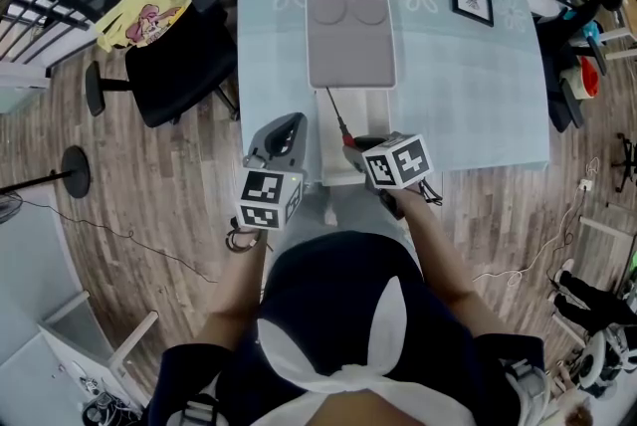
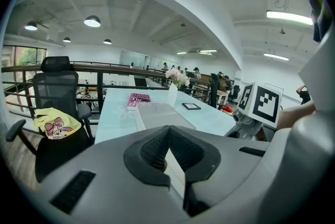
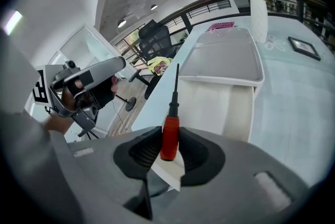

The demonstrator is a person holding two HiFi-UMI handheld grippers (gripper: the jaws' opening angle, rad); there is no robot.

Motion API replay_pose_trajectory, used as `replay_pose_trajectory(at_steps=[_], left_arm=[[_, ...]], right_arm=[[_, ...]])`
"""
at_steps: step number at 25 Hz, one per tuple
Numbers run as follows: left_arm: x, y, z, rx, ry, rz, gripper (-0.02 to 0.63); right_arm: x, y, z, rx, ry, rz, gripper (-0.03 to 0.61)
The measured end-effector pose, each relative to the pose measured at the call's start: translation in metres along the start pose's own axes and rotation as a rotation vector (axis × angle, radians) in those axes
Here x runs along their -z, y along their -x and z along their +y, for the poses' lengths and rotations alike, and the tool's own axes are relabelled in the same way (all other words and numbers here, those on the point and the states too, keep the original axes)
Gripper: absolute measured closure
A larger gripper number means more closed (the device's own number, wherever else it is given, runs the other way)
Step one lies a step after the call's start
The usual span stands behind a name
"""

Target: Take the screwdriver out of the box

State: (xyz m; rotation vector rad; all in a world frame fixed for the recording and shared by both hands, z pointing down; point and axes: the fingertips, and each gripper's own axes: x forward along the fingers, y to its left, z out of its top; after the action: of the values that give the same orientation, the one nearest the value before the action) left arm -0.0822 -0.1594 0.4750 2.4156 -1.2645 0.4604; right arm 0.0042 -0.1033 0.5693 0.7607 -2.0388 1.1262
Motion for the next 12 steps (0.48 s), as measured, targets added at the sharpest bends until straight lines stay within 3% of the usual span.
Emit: replay_pose_trajectory(at_steps=[12], left_arm=[[-0.002,0.005,-0.004,-0.004,-0.003,-0.009,0.597]], right_arm=[[-0.032,0.021,0.011,-0.001,0.043,-0.131,0.476]])
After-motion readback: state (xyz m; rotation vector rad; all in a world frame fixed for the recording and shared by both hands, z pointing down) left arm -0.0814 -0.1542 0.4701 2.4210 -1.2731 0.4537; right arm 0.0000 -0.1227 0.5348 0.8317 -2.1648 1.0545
